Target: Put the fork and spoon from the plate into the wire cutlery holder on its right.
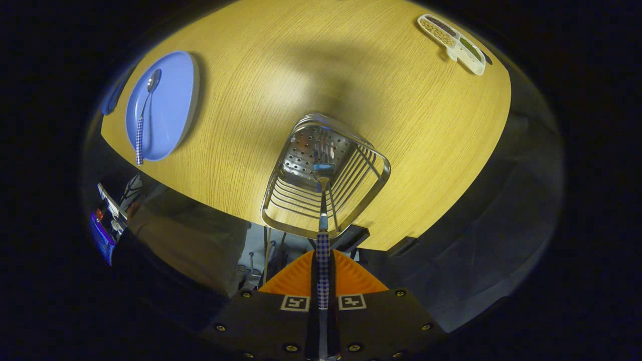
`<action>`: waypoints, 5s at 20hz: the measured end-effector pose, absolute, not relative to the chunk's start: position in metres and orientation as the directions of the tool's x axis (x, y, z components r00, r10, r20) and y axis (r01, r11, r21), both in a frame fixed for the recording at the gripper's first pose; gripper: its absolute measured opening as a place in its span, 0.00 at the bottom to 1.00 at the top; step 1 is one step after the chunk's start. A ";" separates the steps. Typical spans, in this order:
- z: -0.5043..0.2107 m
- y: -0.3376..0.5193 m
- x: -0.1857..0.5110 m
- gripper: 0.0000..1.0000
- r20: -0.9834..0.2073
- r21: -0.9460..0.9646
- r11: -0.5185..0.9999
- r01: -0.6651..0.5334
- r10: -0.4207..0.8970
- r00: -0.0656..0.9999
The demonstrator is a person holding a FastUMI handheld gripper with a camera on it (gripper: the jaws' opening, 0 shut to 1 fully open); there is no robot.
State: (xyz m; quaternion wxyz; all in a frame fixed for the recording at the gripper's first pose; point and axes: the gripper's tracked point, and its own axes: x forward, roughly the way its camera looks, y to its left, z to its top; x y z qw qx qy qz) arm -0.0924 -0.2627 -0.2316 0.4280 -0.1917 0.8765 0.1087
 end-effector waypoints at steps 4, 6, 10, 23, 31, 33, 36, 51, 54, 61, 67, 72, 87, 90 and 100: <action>-0.233 -0.258 -0.084 0.11 -0.794 0.033 0.914 -0.404 -0.222 -0.566; -0.231 -0.257 -0.081 0.11 -0.802 0.035 0.914 -0.405 -0.215 -0.557; -0.222 -0.255 -0.079 0.20 -0.828 0.037 0.925 -0.378 -0.183 -0.530; -0.176 -0.238 -0.080 0.97 -0.927 -0.003 0.946 -0.325 -0.125 -0.355; -0.161 -0.192 -0.095 0.97 -0.952 0.033 0.942 -0.334 -0.072 -0.299; -0.162 -0.179 -0.095 0.97 -0.956 0.042 0.942 -0.332 -0.058 -0.287; -0.169 -0.153 -0.095 0.97 -0.961 0.070 0.939 -0.337 -0.026 -0.274; -0.211 -0.043 -0.094 0.97 -0.944 0.183 0.915 -0.358 0.062 -0.325; -0.223 -0.021 -0.093 0.98 -0.940 0.201 0.916 -0.348 0.080 -0.331; -0.250 0.010 -0.100 0.97 -0.930 0.206 0.911 -0.358 0.068 -0.360; -0.270 0.033 -0.100 0.97 -0.931 0.204 0.910 -0.361 0.066 -0.360; -0.285 0.053 -0.106 0.95 -0.923 0.223 0.909 -0.352 0.081 -0.376; -0.313 0.050 -0.111 0.25 -0.915 0.212 0.912 -0.351 0.059 -0.399; -0.327 0.054 -0.102 0.26 -0.922 0.210 0.920 -0.332 0.073 -0.381; -0.299 0.037 -0.097 0.03 -0.923 0.229 0.890 -0.393 0.069 -0.380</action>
